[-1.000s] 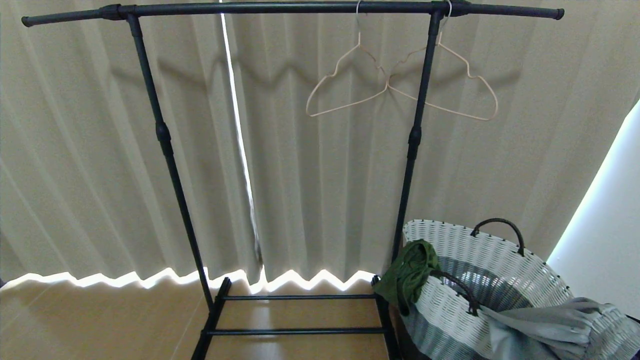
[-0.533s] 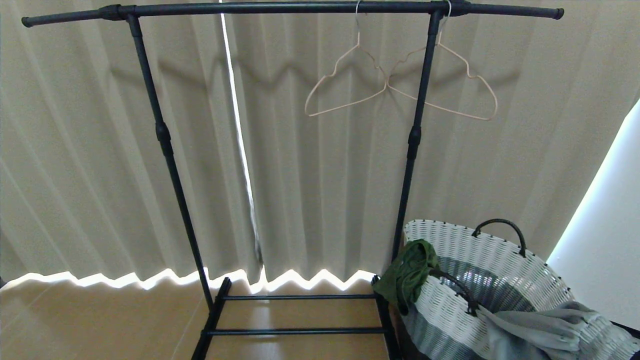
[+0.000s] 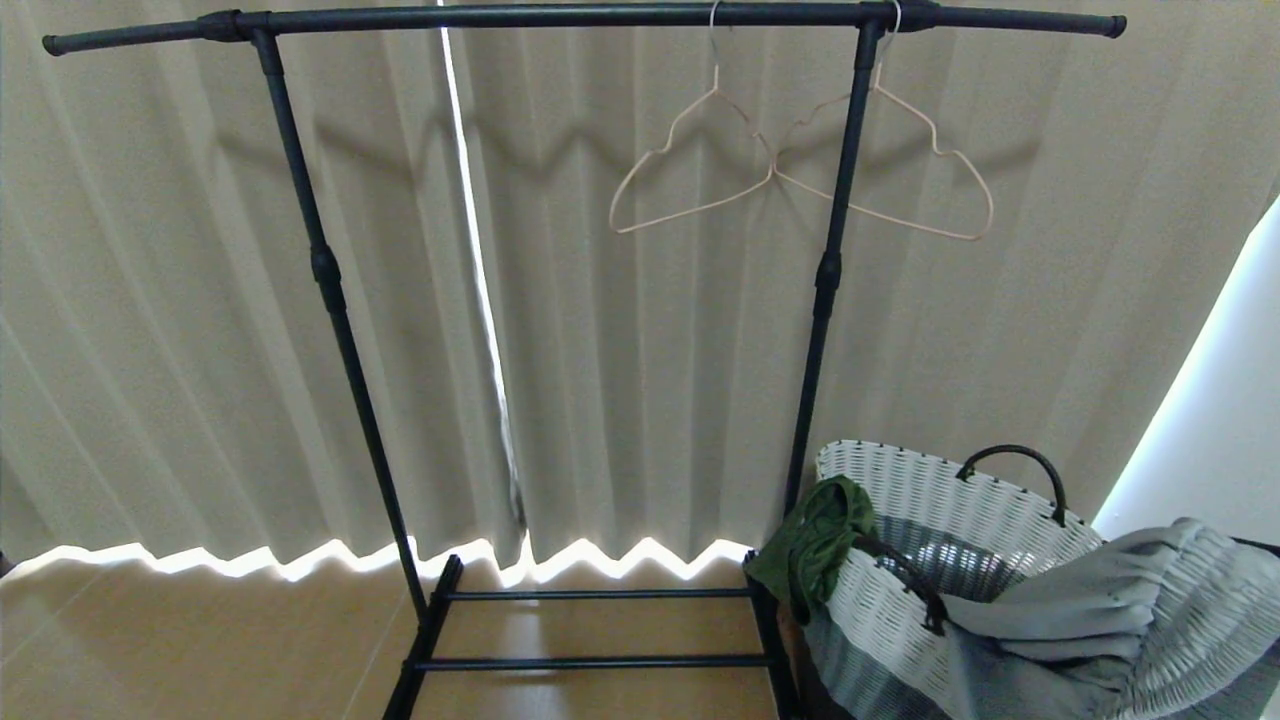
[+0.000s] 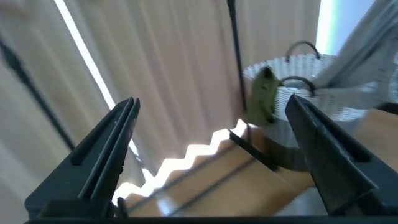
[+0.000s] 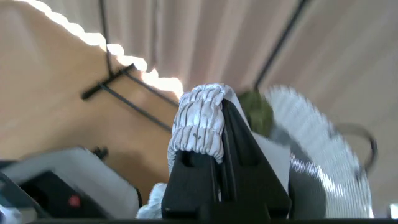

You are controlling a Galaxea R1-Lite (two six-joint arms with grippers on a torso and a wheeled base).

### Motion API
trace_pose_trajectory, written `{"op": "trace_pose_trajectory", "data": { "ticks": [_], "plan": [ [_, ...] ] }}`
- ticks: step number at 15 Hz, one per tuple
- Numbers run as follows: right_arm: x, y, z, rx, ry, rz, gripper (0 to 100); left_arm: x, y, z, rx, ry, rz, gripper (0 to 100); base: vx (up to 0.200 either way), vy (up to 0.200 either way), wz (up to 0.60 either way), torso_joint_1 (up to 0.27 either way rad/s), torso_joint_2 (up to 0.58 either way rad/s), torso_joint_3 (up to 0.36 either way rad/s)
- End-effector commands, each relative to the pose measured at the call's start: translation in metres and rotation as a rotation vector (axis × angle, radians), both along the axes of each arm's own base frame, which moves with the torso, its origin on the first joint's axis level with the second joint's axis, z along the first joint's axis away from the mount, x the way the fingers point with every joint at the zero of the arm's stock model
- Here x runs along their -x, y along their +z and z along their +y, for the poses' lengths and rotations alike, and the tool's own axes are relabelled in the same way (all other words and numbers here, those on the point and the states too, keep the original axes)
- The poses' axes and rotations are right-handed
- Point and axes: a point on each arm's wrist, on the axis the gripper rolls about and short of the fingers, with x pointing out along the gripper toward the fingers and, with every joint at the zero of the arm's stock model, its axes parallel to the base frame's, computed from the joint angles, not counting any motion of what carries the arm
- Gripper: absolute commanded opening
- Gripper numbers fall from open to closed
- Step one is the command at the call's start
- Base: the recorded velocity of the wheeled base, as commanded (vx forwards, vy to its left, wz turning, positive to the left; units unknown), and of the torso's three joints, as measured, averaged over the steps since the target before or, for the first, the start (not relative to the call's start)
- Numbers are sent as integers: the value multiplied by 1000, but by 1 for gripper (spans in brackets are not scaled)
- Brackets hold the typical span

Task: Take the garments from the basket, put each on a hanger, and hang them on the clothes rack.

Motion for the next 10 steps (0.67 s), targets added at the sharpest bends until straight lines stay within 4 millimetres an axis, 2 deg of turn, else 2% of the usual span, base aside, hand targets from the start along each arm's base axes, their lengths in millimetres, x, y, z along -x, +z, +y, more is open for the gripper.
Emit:
{"op": "trace_pose_trajectory", "data": {
  "ticks": [1,2,3,4,5,6,8,9,10],
  "plan": [
    [-16,17,9,-17,31,5,0,-87,44,-7,-2,-106,219,100,0,0,0,0,0,0],
    [-17,21,10,-31,28,3,0,-103,46,-11,-2,-133,230,100,0,0,0,0,0,0],
    [-20,28,11,-50,24,-3,0,-134,47,-24,-5,-189,240,100,0,0,0,0,0,0],
    [-20,30,11,-54,26,-9,0,-145,46,-32,-12,-210,243,100,0,0,0,0,0,0],
    [-24,35,13,-62,49,-10,0,-170,37,-63,-41,-238,266,100,0,0,0,0,0,0],
    [-27,36,15,-69,62,-8,0,-181,27,-88,-65,-245,284,100,0,0,0,0,0,0],
    [-29,40,16,-100,57,-1,0,-184,16,-126,-90,-309,291,100,0,0,0,0,0,0],
    [-29,46,17,-149,62,-8,0,-179,10,-152,-109,-393,312,100,0,0,0,0,0,0],
    [-28,49,18,-177,73,-12,0,-176,9,-165,-115,-433,319,100,0,0,0,0,0,0]
  ]
}}
